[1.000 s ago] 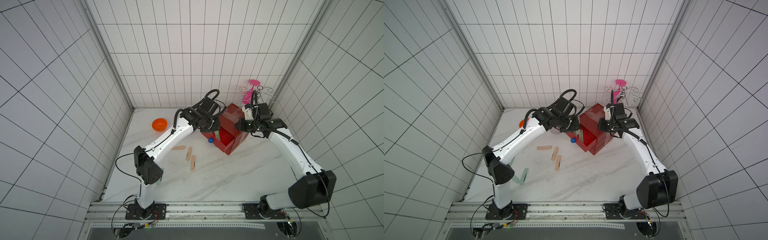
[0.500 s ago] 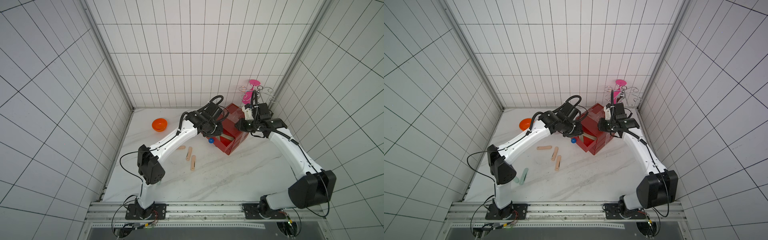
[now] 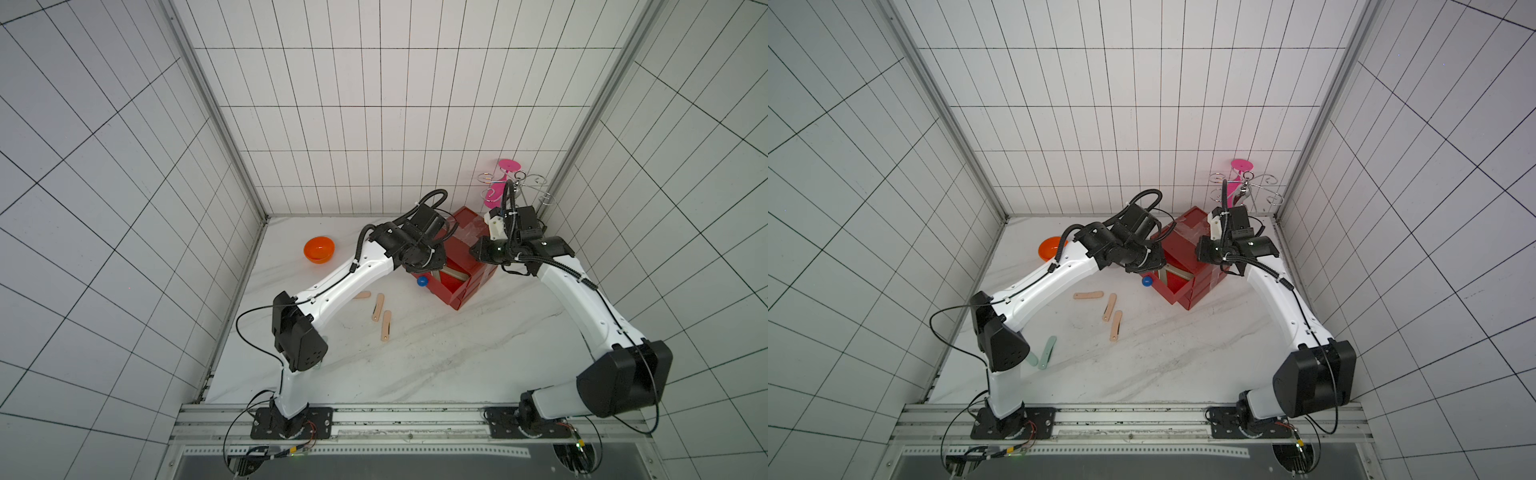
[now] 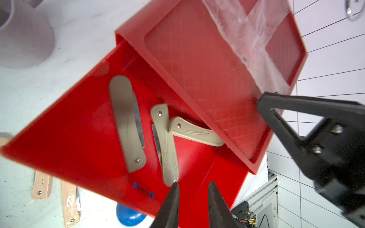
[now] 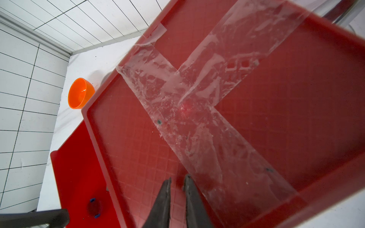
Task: Place the fruit knives into the drawer by color
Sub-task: Place the fruit knife in the drawer, then close the drawer in the storage box.
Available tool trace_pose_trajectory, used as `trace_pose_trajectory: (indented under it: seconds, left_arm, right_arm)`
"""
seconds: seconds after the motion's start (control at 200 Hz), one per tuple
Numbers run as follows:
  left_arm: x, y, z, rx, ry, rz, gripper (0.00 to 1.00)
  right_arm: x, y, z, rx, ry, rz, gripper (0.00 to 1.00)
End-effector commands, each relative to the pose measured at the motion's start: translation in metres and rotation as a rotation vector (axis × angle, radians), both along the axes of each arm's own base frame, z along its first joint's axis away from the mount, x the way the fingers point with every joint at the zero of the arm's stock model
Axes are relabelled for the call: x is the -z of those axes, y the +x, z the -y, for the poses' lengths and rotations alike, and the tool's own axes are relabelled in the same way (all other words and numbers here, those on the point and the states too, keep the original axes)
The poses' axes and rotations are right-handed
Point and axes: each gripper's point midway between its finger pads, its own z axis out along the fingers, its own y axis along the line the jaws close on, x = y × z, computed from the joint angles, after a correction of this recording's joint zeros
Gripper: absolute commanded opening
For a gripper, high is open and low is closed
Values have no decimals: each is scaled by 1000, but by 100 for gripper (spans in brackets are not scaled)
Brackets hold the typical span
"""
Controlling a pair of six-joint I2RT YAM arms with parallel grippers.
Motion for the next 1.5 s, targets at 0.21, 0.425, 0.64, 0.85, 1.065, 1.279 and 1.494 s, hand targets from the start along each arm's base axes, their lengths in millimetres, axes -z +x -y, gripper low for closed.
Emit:
trace_pose_trajectory:
  seconds: [0.21,0.425,0.64,0.85,1.065,1.279,1.494]
  left_arm:
    - [-63,-12,-25,-12,-127,200,2]
    - [-32,-23,-41,-50,-254,214,0]
    - [-1,-30,-48,-58,-275,193,0]
    - [25,-34,-37,-36,-303,134,0]
    - [38,-31,-20,-5,-336,86,0]
    - [49,-27,-12,-2,-337,62,0]
    - [53,-22,-2,3,-360,53,0]
  right_arm:
    - [88,-70,22,19,-130,-438,17]
    - [87,-72,24,19,-138,-426,10]
    - [91,-75,22,11,-122,-442,0]
    - [90,-76,22,4,-124,-436,0]
    - [92,-77,20,-2,-117,-445,0]
    - [96,-77,20,-3,-119,-457,0]
    - [100,-76,19,-8,-111,-465,0]
